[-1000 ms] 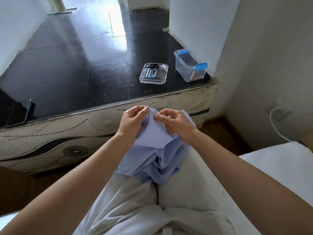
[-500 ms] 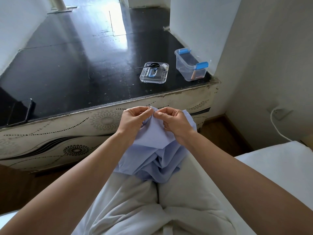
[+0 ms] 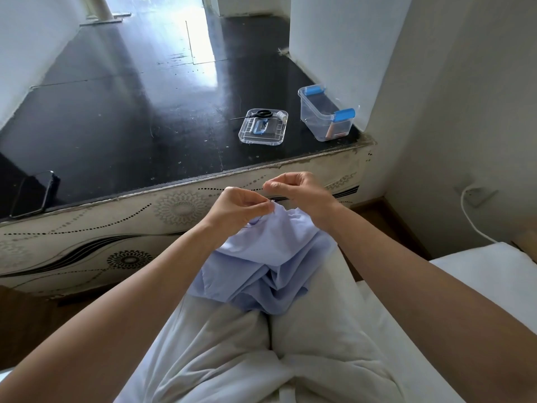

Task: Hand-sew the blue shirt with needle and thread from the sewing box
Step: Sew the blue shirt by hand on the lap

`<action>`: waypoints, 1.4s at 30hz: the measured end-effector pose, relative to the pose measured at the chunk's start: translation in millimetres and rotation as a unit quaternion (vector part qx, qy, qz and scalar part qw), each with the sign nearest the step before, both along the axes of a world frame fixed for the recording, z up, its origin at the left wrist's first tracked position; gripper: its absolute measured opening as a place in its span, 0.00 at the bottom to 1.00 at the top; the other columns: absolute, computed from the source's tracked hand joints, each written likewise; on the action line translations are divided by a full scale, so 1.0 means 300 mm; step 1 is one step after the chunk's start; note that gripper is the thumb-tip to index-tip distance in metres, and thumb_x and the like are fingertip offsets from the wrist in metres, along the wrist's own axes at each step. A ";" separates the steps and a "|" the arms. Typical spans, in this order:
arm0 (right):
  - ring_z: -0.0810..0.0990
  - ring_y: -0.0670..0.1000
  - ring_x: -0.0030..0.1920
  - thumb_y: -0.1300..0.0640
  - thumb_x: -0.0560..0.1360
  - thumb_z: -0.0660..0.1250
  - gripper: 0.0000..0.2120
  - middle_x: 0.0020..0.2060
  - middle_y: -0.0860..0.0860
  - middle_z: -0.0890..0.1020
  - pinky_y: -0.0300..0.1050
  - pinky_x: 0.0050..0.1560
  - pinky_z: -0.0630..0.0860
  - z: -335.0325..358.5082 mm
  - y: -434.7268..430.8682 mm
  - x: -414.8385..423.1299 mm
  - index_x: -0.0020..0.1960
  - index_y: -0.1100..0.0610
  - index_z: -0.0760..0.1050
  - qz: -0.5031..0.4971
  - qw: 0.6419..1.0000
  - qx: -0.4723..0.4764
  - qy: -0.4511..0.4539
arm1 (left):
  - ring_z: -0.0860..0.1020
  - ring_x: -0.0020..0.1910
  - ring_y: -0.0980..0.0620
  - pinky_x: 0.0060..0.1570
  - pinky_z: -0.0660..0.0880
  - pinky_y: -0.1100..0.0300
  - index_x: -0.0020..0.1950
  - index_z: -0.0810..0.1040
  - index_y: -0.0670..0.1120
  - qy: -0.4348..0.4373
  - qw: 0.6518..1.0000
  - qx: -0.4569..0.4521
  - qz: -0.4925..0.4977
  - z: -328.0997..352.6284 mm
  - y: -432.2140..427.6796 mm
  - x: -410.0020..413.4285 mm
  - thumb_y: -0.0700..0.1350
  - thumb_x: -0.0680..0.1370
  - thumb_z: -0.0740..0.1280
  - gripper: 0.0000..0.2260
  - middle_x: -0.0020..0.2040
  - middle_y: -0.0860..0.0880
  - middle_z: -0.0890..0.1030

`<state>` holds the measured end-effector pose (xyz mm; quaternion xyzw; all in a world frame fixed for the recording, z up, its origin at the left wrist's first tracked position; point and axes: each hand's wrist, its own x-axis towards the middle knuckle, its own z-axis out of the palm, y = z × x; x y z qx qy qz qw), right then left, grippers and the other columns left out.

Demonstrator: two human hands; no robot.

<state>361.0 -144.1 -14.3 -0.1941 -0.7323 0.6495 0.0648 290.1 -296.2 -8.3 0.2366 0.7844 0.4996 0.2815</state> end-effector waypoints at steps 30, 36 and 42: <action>0.72 0.46 0.36 0.59 0.77 0.67 0.01 0.36 0.50 0.77 0.39 0.39 0.72 -0.014 0.082 0.041 0.48 0.57 0.77 0.026 0.972 0.231 0.044 | 0.74 0.39 0.51 0.39 0.72 0.63 0.43 0.86 0.44 -0.089 0.996 0.014 0.009 -0.024 -0.007 -0.008 0.40 0.73 0.73 0.02 0.39 0.44 0.79; 0.74 0.45 0.33 0.55 0.75 0.69 0.11 0.29 0.50 0.77 0.46 0.38 0.74 -0.010 0.078 0.050 0.37 0.60 0.79 0.092 0.954 0.284 -0.021 | 0.76 0.37 0.53 0.38 0.73 0.63 0.43 0.87 0.43 -0.085 0.996 0.010 0.013 -0.029 -0.004 -0.008 0.41 0.73 0.74 0.03 0.36 0.46 0.81; 0.79 0.42 0.37 0.57 0.75 0.71 0.07 0.33 0.48 0.81 0.36 0.42 0.75 0.004 0.072 0.050 0.39 0.59 0.81 0.042 0.998 0.055 0.005 | 0.76 0.40 0.52 0.42 0.73 0.62 0.47 0.86 0.41 -0.099 0.995 0.022 0.009 -0.033 -0.014 -0.015 0.41 0.74 0.73 0.05 0.40 0.44 0.80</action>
